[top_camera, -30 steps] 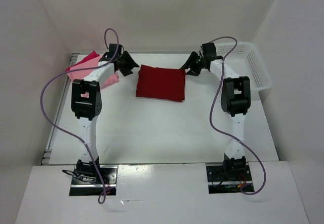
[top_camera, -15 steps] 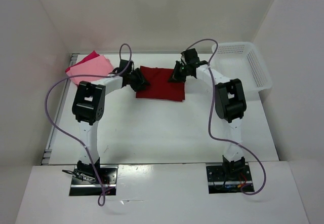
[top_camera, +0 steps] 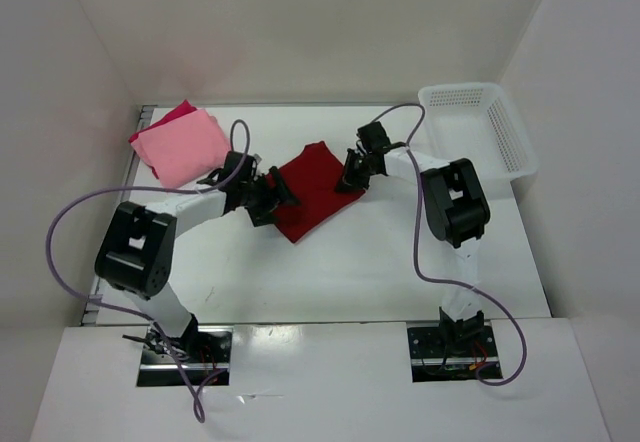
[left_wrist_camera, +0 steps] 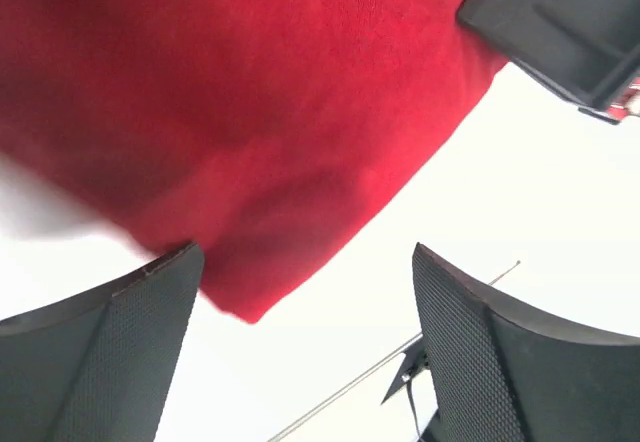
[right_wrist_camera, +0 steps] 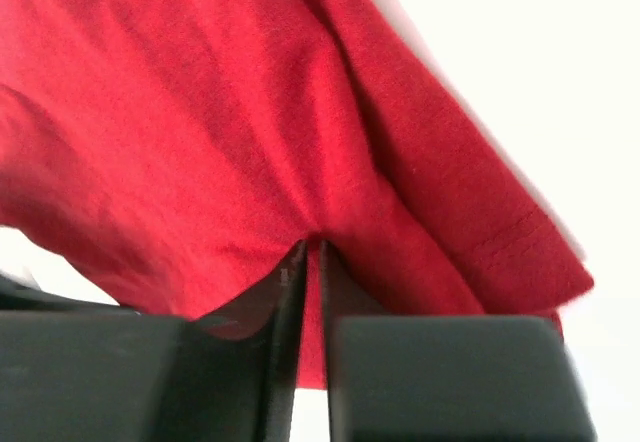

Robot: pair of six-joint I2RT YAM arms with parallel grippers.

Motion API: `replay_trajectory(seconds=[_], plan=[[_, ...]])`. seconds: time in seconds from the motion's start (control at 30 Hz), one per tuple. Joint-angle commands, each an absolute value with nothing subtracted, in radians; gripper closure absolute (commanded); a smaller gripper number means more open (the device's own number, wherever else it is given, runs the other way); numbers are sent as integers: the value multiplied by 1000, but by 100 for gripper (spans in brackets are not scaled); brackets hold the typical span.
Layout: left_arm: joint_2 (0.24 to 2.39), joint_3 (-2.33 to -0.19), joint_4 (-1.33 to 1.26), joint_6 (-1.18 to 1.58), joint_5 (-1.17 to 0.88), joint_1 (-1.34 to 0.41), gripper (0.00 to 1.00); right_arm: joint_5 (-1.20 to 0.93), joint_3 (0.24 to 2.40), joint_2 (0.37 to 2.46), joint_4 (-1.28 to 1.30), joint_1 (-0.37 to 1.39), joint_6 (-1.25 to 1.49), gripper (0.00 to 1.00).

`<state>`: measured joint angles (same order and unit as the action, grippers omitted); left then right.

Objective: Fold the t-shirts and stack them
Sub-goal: Put the neatly folded tshirt into the corner of the board with the left arm

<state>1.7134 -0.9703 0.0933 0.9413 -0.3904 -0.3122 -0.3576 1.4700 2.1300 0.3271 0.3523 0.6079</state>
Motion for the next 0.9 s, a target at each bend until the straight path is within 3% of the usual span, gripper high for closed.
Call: replay_trajectory(seconds=[0.0,0.07,0.1,0.2,0.57,0.67,0.7,0.83,0.87], plan=[[1591,-965,155,907,-321,-264,6,-324,1462,2030,362,362,555,82],[1543,-954,169,894,-275,-236,6,-334,1462,1970,362,362,555,73],[1543,-940,169,894,-275,-223,6,-334,1451,1950,362,362,555,63],[1543,-893,144,934,-288,-199,7,-344,1422,1862,371,362,565,51],[1779,-876,-1,1018,-298,-199,20,-399,1256,1592,321,362,643,46],[1866,-909,-66,1055,-298,-222,36,-419,1247,1559,311,362,652,46],[1885,-926,-66,1055,-298,-235,49,-419,1247,1559,311,362,652,46],[1933,-1066,-66,1066,-284,-256,79,-428,1238,1539,311,362,652,46],[1933,-1107,-34,1045,-284,-256,82,-428,1229,1539,311,362,652,46]])
